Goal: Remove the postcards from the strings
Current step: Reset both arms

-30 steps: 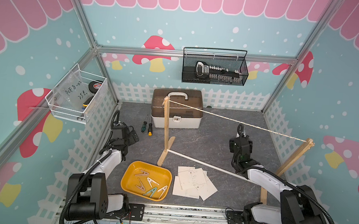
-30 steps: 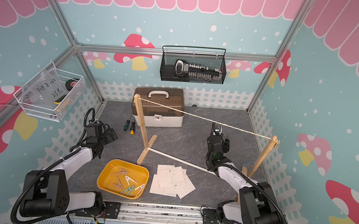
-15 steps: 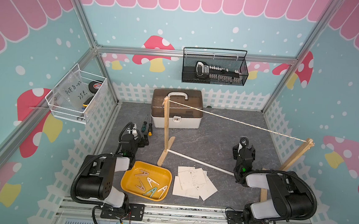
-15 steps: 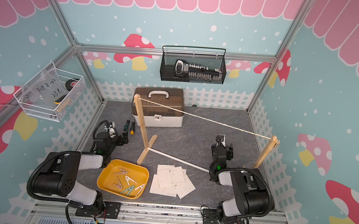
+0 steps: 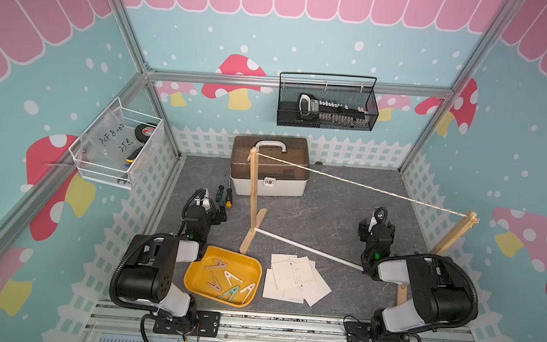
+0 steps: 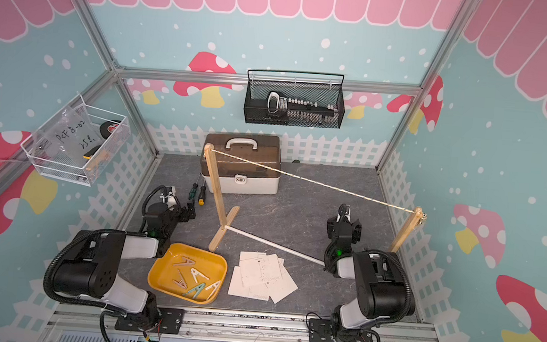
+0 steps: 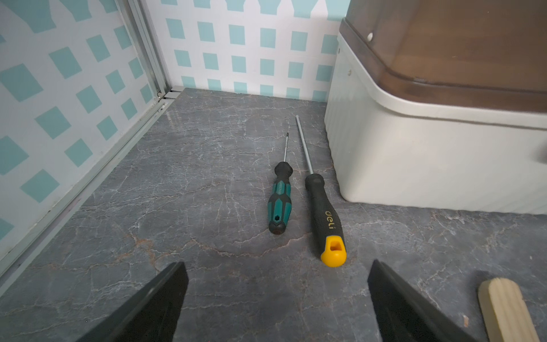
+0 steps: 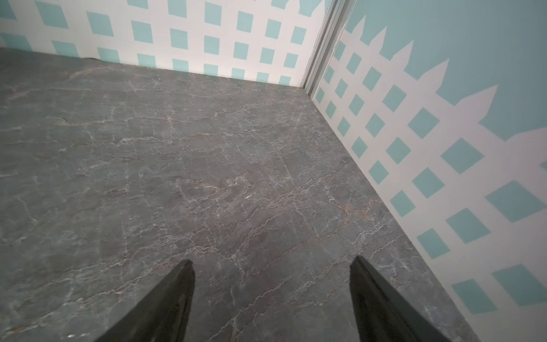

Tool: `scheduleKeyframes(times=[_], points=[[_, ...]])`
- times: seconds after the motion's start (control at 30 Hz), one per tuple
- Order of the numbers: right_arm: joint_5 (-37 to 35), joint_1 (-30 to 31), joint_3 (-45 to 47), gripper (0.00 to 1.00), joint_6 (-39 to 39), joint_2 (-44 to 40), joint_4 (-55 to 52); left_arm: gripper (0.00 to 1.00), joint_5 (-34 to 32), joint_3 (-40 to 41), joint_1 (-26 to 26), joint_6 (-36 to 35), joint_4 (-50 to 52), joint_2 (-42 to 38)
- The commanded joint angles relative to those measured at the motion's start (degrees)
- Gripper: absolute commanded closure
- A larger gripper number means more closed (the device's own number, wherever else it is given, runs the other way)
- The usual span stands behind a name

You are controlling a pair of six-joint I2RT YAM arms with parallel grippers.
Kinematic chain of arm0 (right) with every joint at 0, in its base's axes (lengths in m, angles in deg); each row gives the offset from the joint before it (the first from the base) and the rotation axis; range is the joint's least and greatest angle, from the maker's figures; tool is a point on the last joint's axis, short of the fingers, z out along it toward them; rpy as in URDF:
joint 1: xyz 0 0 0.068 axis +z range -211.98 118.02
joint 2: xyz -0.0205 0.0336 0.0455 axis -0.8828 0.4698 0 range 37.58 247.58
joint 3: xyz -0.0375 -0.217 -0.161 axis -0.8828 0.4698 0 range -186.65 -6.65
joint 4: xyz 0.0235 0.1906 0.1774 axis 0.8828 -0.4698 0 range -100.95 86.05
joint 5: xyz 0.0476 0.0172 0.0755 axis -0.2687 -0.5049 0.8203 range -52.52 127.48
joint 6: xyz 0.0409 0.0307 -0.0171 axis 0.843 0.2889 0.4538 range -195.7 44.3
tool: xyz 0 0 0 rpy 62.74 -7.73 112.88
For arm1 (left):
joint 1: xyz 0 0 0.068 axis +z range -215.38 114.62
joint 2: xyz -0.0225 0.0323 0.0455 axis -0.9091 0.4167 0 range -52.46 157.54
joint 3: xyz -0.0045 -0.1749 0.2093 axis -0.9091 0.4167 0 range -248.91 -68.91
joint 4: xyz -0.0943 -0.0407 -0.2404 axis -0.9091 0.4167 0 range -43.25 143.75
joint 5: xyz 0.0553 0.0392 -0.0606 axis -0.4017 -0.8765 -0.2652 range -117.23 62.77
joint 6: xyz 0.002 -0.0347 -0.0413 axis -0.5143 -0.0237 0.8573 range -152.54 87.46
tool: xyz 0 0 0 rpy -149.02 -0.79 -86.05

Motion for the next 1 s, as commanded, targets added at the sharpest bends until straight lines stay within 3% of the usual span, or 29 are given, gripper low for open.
scheduleKeyframes(times=[0.0, 0.97], points=[[1.4, -0.9, -1.3, 0.01, 1.1, -0.3, -0.8, 0.0, -1.3, -1.1, -0.2, -1.2, -1.3, 0.5], [3.4, -1.9, -1.3, 0.01, 1.5, -0.3, -0.7, 0.0, -2.8, -1.0, -1.1, -1.8, -1.4, 0.5]])
